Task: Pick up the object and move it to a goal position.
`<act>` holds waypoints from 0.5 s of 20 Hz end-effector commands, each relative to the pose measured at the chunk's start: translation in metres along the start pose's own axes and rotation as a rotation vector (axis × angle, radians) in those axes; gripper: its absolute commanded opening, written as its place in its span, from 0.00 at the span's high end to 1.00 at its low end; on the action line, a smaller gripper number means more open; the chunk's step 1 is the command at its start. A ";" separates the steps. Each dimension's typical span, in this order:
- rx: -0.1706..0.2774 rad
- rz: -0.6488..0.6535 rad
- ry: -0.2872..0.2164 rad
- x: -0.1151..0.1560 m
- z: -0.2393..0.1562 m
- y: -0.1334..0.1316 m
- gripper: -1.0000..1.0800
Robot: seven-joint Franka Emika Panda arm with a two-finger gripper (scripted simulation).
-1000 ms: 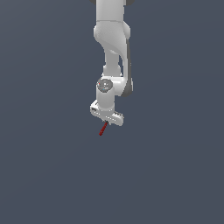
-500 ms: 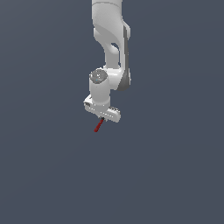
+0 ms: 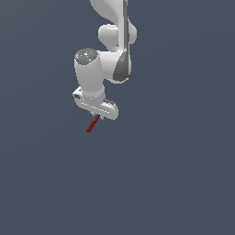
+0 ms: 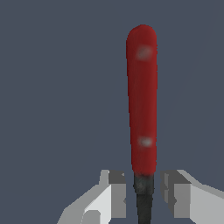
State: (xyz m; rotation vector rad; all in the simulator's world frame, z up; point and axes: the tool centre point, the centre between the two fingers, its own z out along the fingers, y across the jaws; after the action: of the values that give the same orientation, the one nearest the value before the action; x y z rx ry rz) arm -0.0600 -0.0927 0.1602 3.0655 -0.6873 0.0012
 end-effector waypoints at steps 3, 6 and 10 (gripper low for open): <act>0.000 0.000 0.000 0.016 -0.045 0.014 1.00; 0.000 0.000 0.000 0.027 -0.074 0.023 1.00; 0.000 0.000 0.000 0.042 -0.113 0.034 1.00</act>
State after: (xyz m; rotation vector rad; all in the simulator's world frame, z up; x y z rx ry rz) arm -0.0394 -0.1351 0.2580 3.0654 -0.6874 0.0015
